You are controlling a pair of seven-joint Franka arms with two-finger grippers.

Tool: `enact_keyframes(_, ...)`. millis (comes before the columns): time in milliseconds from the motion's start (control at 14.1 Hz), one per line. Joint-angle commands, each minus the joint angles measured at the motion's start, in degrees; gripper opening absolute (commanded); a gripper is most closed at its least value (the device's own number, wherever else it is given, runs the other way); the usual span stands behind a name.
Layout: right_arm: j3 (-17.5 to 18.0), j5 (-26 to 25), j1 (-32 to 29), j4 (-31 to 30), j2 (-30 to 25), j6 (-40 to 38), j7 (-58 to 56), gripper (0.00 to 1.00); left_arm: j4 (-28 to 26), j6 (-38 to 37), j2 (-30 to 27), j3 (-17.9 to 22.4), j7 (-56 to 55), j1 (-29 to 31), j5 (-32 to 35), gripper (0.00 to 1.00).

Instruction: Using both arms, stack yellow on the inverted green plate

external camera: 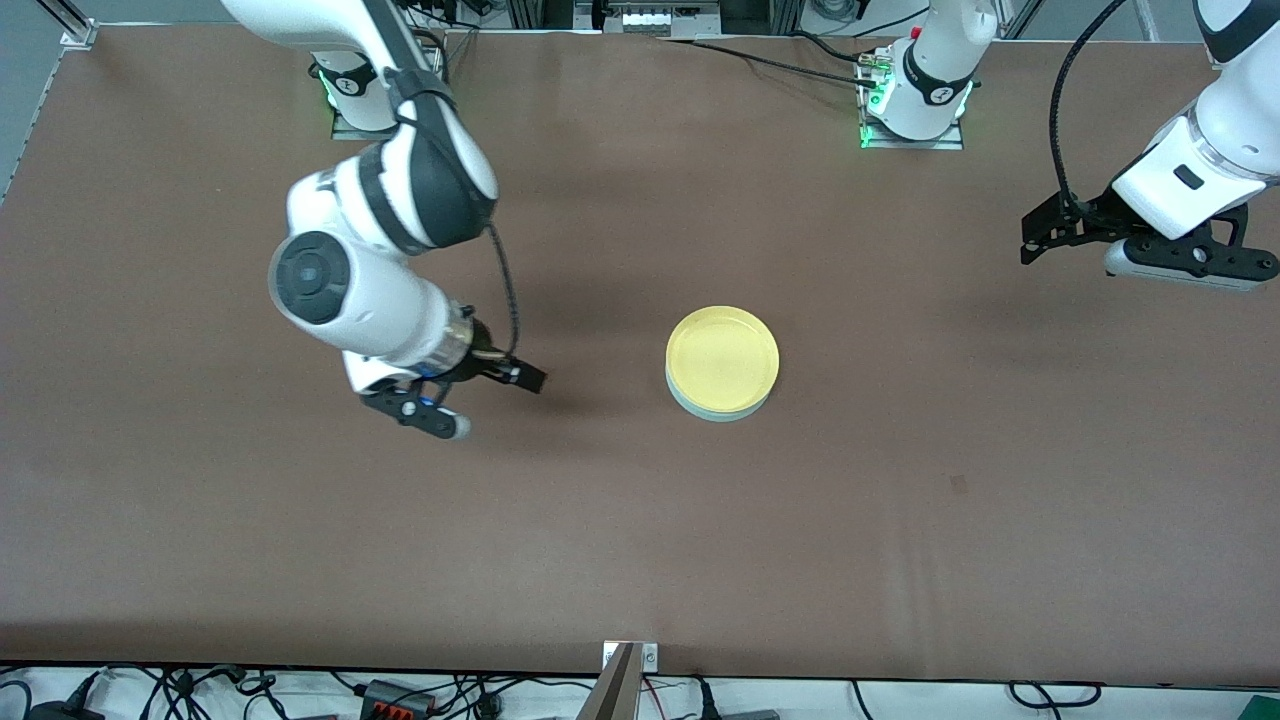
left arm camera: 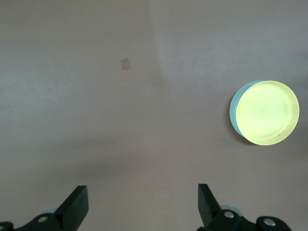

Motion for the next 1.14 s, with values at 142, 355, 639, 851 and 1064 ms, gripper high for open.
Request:
enact_keyframes(142,-2.37,-1.88,-7.91,-0.95,-3.02,-7.19,-10.52,1.0,1.4,1.69,0.86,-0.29,0.78,0.21,1.29,1.0)
enact_keyframes(355,-2.56,-12.74,-11.59,-1.74,-4.69,-6.58,-16.93,1.0,1.4,1.61,0.86,-0.11,1.05,0.3,1.29,1.0)
enact_keyframes(639,-0.55,-17.18,-17.48,-2.27,-9.6,-6.58,-24.75,1.0,1.4,1.61,0.69,-0.46,0.96,-0.4,1.29,1.0)
enact_keyframes(851,6.03,-17.53,-27.04,-3.94,-13.65,-6.67,-30.82,1.0,1.4,1.61,0.6,-0.64,1.13,-0.4,1.2,1.0)
enact_keyframes(1064,10.18,-17.62,-34.53,-4.03,-16.38,-7.2,-36.79,1.0,1.48,1.61,0.6,-0.64,1.13,-0.4,1.2,1.0)
